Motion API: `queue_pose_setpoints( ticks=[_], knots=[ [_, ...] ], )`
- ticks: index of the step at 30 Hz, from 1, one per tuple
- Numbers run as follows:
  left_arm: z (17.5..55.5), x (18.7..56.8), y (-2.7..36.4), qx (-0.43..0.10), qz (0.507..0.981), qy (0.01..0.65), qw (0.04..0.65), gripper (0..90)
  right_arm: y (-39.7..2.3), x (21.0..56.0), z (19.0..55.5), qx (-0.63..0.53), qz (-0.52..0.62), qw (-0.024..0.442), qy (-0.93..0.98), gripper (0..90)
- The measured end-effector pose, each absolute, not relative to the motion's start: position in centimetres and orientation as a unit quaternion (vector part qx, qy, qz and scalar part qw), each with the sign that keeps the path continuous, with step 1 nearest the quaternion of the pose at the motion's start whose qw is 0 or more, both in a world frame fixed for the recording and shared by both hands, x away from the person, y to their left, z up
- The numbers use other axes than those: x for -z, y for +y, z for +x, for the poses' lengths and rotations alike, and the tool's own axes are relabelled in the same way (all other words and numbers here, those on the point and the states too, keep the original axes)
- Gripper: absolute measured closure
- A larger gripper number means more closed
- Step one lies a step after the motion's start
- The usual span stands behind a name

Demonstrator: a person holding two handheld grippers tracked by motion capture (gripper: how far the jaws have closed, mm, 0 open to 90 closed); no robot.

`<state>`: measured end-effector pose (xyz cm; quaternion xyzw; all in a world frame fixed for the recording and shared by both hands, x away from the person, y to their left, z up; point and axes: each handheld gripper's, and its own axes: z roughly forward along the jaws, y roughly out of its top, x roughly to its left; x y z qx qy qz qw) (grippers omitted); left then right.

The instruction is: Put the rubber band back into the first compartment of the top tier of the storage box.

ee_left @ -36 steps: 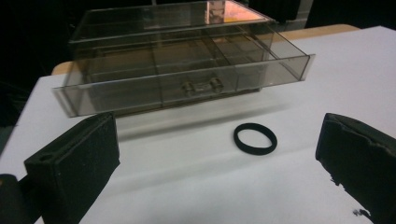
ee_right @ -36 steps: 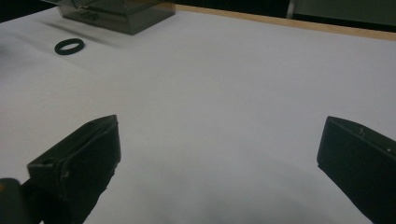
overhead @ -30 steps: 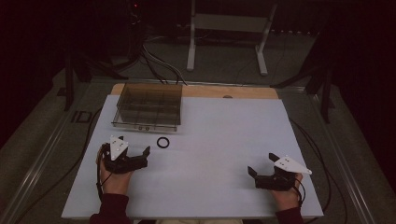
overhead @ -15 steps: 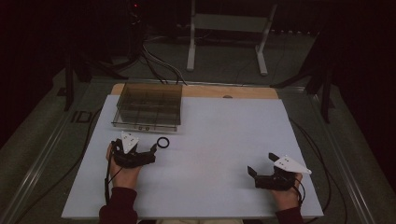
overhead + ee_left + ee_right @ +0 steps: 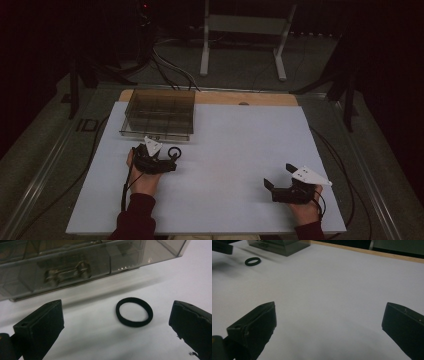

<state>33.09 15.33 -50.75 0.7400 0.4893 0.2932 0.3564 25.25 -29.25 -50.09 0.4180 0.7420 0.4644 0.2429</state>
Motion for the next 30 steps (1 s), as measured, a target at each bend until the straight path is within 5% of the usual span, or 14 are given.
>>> queue_pose_setpoints(
  ticks=[16,20,22,28,30],
  knots=[
    [35.7,51.9,14.1,-0.247,0.755,0.527,0.301,26.2,-29.1,50.2,25.4,-0.461,0.418,0.239,0.746,0.0],
    [35.9,52.4,14.0,-0.219,0.771,0.515,0.303,49.7,-29.1,50.2,25.4,-0.461,0.418,0.239,0.746,0.0],
    [35.9,52.3,14.0,-0.212,0.771,0.516,0.307,52.5,-29.1,50.2,25.4,-0.460,0.418,0.239,0.746,0.0],
    [35.6,52.2,13.6,-0.201,0.786,0.497,0.309,82.8,-29.2,50.2,25.4,-0.459,0.419,0.240,0.746,0.0],
    [35.6,52.1,13.6,-0.195,0.787,0.498,0.307,86.6,-29.2,50.2,25.4,-0.459,0.419,0.240,0.746,0.0]
  ],
)
